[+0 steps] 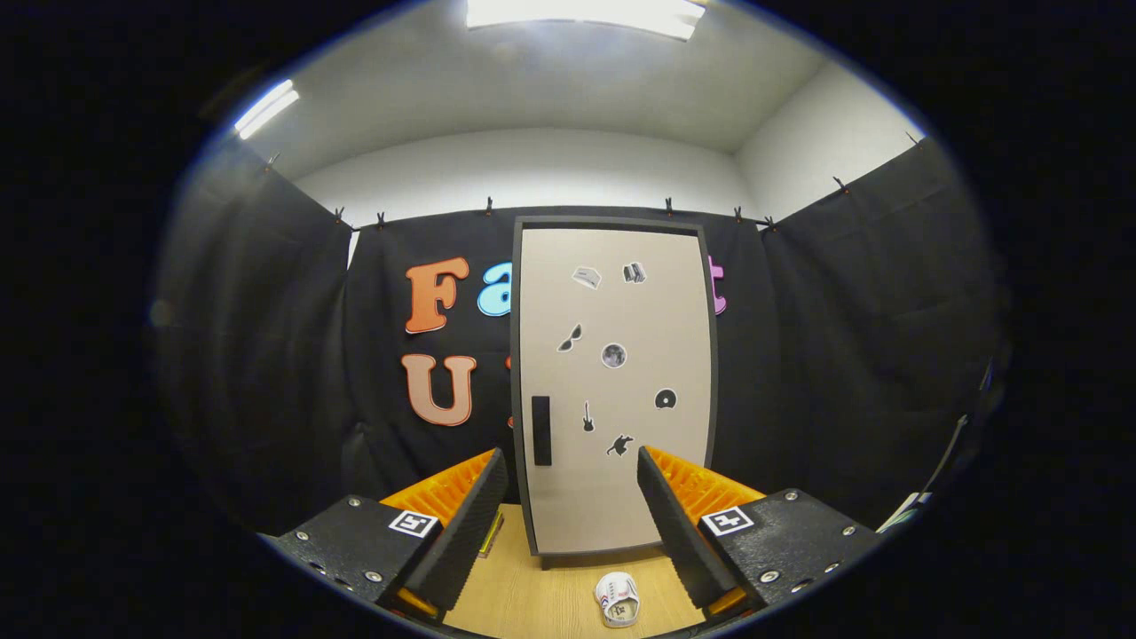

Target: Open the shoe cabinet door, grab the shoes and put them into the shoe cabinet, then close the shoe cabinet door.

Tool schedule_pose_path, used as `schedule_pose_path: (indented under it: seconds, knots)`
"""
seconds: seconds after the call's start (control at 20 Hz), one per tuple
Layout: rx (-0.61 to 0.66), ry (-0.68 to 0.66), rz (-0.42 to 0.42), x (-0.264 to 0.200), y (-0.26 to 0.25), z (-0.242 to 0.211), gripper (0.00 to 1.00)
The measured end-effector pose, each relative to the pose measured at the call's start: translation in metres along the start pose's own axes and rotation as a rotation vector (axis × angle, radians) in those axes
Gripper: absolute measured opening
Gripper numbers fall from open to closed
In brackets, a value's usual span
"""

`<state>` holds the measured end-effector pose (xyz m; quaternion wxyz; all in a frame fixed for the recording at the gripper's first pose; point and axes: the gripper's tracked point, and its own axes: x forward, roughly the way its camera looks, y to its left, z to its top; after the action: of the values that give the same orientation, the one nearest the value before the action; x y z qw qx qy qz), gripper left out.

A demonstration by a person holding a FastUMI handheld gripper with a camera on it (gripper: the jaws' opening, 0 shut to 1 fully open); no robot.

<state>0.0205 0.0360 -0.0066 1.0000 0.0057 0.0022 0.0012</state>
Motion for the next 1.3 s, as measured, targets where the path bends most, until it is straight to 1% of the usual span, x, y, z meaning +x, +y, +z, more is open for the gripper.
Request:
schedule_pose_path:
  seconds: [0.15,0.45,0.9,1.3]
  knots:
    - [-0.002,0.003,-0.011,0.007,0.003,-0.001,0.92]
    - [-0.031,0.013,0.0,0.045,0.009,-0.009,0.92]
    - [0.016,0.029,0.043,0.132,0.025,-0.031,0.92]
    - [0.006,0.053,0.099,0.206,0.053,-0.058,0.92]
